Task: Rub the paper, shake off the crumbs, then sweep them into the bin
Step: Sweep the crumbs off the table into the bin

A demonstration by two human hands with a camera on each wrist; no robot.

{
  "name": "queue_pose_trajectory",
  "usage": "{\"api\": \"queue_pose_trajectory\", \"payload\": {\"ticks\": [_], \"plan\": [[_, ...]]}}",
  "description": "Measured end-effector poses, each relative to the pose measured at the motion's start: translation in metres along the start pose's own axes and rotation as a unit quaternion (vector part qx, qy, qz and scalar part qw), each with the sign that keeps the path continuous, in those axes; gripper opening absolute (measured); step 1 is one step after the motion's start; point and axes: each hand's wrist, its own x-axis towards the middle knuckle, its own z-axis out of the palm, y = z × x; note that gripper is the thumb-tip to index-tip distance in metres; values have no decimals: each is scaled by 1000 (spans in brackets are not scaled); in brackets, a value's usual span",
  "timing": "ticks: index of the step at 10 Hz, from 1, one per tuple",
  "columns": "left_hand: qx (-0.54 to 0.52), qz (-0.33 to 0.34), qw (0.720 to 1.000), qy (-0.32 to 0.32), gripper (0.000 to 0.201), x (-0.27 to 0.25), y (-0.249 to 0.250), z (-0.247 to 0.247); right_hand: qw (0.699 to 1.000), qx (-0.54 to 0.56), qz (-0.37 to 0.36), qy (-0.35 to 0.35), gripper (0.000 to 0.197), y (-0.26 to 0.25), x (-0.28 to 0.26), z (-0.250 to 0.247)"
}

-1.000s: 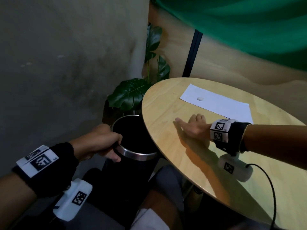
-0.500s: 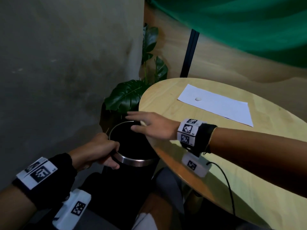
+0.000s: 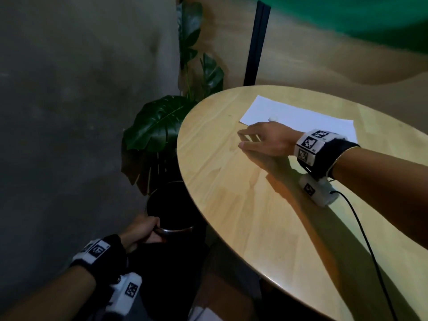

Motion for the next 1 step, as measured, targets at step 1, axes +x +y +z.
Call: {"api": "queue_pose_trajectory", "payload": {"ticks": [1], "plan": [[3,-2,1000,-12,27,28,-16,20,1000,-28,-1,10,59,2,6,-4]]}}
